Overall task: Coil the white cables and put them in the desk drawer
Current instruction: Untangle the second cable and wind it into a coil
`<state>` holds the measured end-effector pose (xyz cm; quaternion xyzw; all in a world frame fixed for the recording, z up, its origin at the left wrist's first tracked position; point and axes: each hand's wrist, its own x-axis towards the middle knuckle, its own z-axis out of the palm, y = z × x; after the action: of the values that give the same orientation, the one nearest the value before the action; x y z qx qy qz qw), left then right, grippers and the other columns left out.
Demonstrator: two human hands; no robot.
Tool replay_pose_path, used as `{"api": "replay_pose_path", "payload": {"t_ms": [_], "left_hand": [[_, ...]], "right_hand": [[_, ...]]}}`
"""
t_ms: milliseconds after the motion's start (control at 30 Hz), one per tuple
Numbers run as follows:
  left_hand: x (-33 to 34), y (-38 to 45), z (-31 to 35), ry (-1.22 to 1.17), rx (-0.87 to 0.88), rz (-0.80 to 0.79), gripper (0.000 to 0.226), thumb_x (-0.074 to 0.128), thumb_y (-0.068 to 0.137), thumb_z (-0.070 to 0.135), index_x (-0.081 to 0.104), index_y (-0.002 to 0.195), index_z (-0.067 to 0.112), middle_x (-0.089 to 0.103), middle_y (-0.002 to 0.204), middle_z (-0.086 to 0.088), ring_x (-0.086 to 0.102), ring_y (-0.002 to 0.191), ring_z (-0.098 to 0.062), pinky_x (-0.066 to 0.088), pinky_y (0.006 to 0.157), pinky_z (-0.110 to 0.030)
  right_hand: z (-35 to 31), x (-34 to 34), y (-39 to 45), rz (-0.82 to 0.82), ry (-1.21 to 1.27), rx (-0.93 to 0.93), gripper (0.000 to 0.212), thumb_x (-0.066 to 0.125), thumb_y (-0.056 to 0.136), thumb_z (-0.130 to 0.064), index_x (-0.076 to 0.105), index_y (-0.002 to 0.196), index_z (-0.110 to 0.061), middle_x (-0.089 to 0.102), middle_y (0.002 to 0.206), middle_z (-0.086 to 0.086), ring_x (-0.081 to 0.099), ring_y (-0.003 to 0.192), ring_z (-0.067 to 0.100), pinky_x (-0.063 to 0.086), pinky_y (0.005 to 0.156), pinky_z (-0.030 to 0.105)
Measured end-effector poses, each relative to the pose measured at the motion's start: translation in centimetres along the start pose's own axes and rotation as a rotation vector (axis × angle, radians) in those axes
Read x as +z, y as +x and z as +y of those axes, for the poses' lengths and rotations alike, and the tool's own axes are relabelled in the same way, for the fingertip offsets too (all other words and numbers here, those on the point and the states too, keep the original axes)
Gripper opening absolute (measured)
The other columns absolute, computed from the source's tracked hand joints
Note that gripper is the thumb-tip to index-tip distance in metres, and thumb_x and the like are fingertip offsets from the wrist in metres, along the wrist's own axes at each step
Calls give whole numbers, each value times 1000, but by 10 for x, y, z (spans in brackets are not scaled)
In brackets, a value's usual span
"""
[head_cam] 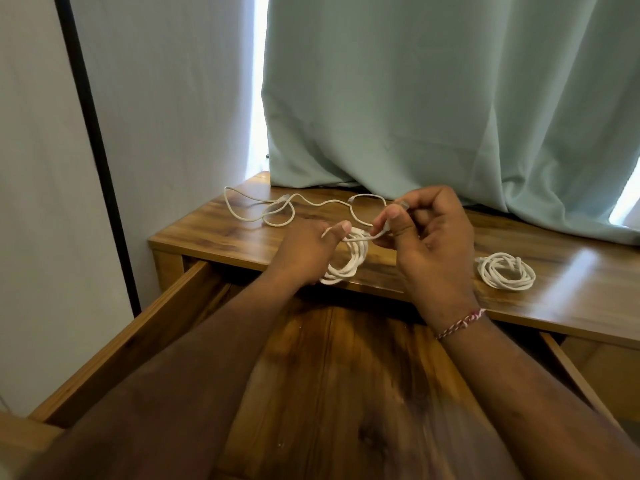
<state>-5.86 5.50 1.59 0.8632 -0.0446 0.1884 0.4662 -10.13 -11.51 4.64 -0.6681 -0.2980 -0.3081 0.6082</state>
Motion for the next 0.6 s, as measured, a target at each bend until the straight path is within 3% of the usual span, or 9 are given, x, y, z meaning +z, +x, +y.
{"api": "replay_pose_path", "payload": {"t_ms": [100, 233, 300, 433, 600], "left_hand": [[5, -11, 12, 239, 178, -98, 45, 42, 108, 49, 47, 66, 31, 53, 68, 9, 54, 68, -12, 33, 62, -34], [19, -29, 32, 387, 340, -320, 17, 44, 109, 33, 58, 102, 25, 60, 93, 4, 59, 89, -21, 39, 70, -35], [27, -38, 42, 414, 419, -411, 19, 46, 108, 29, 59, 113, 17, 66, 104, -5, 61, 95, -24, 44, 76, -37], [33, -42, 45, 433, 455, -565, 20, 46, 108, 31, 59, 110, 16, 67, 108, -5, 60, 94, -19, 49, 85, -41], [32, -42, 36, 501, 592, -646, 43, 63, 98, 22, 53, 140, 19, 63, 138, -5, 57, 124, -22, 46, 103, -43]], "right_hand": [[4, -8, 10, 100, 34, 40, 12, 57, 104, -12, 56, 96, -20, 70, 73, -3, 66, 63, 16, 58, 62, 32], [5, -19, 19, 190, 153, 129, 9, 51, 108, -20, 56, 101, -18, 65, 69, -3, 54, 49, 14, 52, 48, 31], [11, -20, 18, 150, 96, 156, 10, 53, 107, -22, 60, 104, -17, 64, 68, -1, 51, 44, 14, 48, 43, 28], [29, -22, 15, 35, -166, 198, 14, 68, 99, -29, 79, 101, -19, 62, 59, -6, 50, 46, 2, 42, 50, 21], [52, -39, 16, -50, -262, 410, 10, 67, 99, -22, 76, 102, -19, 68, 60, -1, 54, 47, 3, 45, 58, 26]]}}
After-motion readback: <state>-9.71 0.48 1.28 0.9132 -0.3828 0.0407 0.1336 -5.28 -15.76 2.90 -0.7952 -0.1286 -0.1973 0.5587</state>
